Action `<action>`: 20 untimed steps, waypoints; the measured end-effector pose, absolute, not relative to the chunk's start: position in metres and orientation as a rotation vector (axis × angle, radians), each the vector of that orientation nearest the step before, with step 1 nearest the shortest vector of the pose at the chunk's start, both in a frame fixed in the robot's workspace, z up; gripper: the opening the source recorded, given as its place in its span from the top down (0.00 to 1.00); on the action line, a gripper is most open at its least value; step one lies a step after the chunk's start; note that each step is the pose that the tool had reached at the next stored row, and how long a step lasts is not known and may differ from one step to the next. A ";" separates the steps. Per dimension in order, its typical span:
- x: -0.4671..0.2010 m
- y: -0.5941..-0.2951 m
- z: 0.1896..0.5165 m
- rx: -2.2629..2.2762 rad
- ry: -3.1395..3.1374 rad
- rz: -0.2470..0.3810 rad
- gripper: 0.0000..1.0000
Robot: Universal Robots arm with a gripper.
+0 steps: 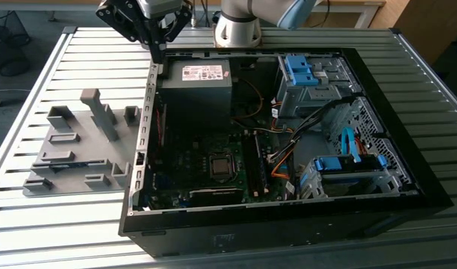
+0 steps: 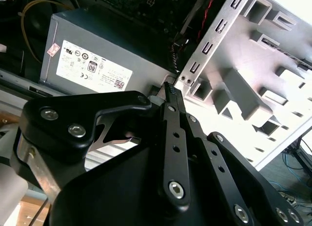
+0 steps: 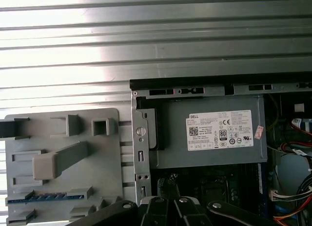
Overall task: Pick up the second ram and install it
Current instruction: 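Reach for the second ram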
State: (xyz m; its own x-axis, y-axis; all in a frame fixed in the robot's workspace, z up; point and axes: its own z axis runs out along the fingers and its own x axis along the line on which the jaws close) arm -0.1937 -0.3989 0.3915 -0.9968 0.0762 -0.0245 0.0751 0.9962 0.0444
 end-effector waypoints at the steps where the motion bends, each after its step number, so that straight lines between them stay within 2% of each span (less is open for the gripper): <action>1: -0.194 -0.399 0.392 0.118 3.112 0.068 0.90; 20: -0.203 -0.399 0.391 0.118 3.113 0.068 0.90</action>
